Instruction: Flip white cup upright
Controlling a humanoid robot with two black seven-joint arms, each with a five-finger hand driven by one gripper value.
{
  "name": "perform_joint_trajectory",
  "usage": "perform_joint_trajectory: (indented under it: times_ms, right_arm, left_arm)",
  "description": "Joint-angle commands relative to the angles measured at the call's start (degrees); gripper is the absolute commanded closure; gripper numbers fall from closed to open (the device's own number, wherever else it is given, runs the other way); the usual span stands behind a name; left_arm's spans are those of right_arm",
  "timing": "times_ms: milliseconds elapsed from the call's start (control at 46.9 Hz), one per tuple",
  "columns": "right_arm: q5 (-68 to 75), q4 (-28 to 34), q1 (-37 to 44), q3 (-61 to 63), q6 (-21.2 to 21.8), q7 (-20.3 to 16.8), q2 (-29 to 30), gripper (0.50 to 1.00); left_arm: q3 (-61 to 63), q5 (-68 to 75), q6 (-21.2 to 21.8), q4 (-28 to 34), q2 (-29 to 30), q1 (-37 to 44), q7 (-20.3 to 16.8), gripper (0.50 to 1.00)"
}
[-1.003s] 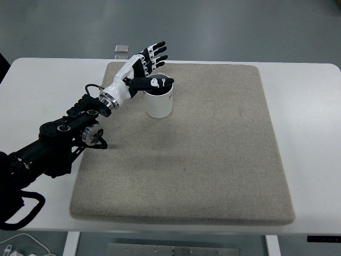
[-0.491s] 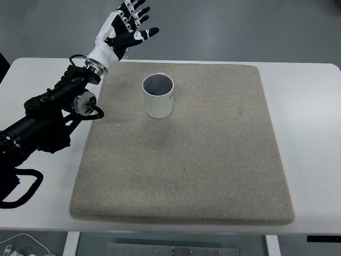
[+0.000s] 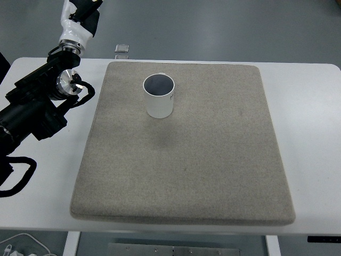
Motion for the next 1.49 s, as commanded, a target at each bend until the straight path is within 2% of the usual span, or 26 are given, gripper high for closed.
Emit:
perform_joint_trajectory:
  times_ms: [0,192,534,704,811,939,982,1131,1323,1473]
  right_arm:
    - [0.09,-0.09,0.0,0.01,0.0,0.0,0.0,0.57]
    - [0.18,-0.09,0.0,0.1,0.0,0.0,0.0,0.57]
    - [0.18,-0.09,0.0,0.1,0.0,0.0,0.0,0.57]
    - [0.18,-0.09,0.0,0.1,0.0,0.0,0.0,0.57]
    - [0.18,-0.09,0.0,0.1,0.0,0.0,0.0,0.57]
    - [0.18,-0.09,0.0,0.1,0.0,0.17,0.0,0.57]
    - [0.18,0.0,0.0,0.01,0.0,0.87,0.0,0.57]
    - [0.18,-0.09,-0.09,0.01,0.0,5.53,0.0,0.57]
    - [0.09,-0.09,-0.09,0.01,0.0,5.36,0.0,0.57]
    - [0.09,-0.09,0.0,0.01,0.0,5.36,0.0,0.57]
  left_arm:
    - [-0.99,-2.76,0.65,0.25,-0.01,-0.01,3.08,0.506]
    - [-1.69,-3.73,2.94,0.6,-0.01,0.78,12.13,0.504]
    - [-10.74,-5.75,1.89,0.96,0.17,3.86,26.46,0.501]
    - [-12.42,-8.13,1.8,1.04,-0.01,5.09,31.12,0.501]
    - [-12.77,-8.3,0.31,1.04,-0.27,6.06,31.56,0.501]
    - [-13.12,-8.92,-6.28,1.22,-0.45,7.55,31.48,0.501]
    - [-13.21,-9.44,-7.25,1.22,-0.54,7.82,31.48,0.501]
    - [-13.12,-9.62,-6.99,1.57,-0.54,7.9,32.09,0.501]
    - [-13.12,-10.76,-6.99,5.7,-1.85,7.64,32.97,0.504]
    - [-13.21,-10.85,-6.99,5.97,-1.94,7.64,33.15,0.504]
